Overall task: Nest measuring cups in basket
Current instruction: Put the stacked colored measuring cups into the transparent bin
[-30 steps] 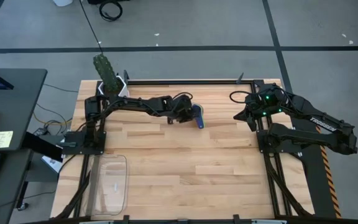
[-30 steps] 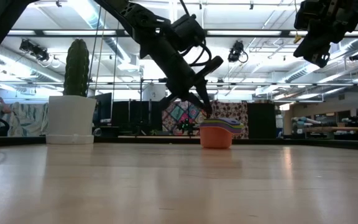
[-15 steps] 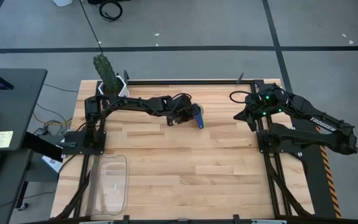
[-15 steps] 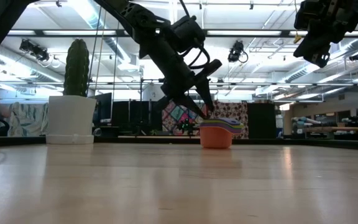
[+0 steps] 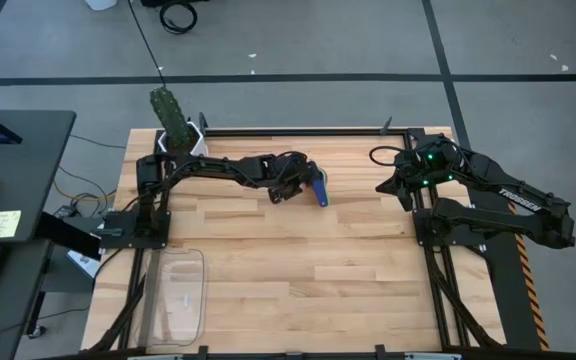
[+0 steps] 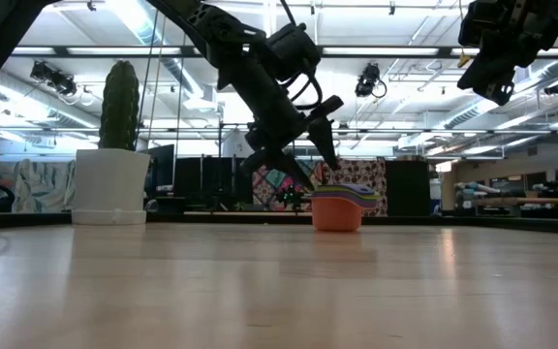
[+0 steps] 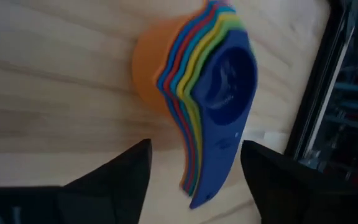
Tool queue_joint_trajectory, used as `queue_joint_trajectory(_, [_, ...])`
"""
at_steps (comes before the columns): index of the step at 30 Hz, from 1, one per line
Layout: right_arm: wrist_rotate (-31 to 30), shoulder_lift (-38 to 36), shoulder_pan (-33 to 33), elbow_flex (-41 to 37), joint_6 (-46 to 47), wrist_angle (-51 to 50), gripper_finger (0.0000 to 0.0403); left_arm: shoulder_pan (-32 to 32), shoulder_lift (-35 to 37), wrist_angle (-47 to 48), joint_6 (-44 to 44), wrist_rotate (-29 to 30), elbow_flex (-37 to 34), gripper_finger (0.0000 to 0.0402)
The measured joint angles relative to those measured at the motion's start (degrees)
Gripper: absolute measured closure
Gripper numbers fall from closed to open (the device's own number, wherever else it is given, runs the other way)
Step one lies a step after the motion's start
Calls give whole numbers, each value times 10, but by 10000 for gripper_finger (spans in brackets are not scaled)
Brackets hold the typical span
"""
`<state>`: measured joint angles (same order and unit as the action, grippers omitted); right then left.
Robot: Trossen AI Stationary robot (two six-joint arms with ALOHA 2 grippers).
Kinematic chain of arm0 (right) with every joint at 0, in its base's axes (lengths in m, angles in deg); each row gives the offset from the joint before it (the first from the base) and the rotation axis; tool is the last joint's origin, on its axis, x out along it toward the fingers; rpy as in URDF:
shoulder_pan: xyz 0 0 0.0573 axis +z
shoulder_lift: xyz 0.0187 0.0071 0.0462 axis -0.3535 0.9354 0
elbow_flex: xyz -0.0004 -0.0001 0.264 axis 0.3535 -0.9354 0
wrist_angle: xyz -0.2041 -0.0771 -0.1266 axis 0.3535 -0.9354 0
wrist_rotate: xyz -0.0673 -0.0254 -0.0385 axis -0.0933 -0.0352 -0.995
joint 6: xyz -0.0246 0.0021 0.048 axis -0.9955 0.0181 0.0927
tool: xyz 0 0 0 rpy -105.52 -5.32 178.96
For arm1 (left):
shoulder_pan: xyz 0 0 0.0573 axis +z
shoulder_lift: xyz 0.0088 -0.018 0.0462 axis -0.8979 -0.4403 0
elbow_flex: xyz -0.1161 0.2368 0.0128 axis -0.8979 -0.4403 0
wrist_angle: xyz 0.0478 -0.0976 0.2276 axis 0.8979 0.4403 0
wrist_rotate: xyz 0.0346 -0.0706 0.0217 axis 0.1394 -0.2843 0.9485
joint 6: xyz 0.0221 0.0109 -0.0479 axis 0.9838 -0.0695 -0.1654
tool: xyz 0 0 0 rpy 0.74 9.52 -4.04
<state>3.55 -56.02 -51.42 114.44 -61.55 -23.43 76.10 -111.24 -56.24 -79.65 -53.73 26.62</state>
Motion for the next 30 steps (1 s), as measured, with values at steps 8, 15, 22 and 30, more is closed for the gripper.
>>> queue_joint_trajectory(8, [0, 0, 0, 0, 0, 0, 389, -5, -32, -48, -65, 11, 0, 122])
queue_joint_trajectory(15, [0, 0, 0, 0, 0, 0, 389, -5, -32, -52, -68, 15, 0, 115])
queue_joint_trajectory(22, [0, 0, 0, 0, 0, 0, 389, -5, -38, -60, -96, 16, 0, 115])
queue_joint_trajectory(30, [0, 0, 0, 0, 0, 0, 389, -5, -40, -66, -146, 20, 0, 115])
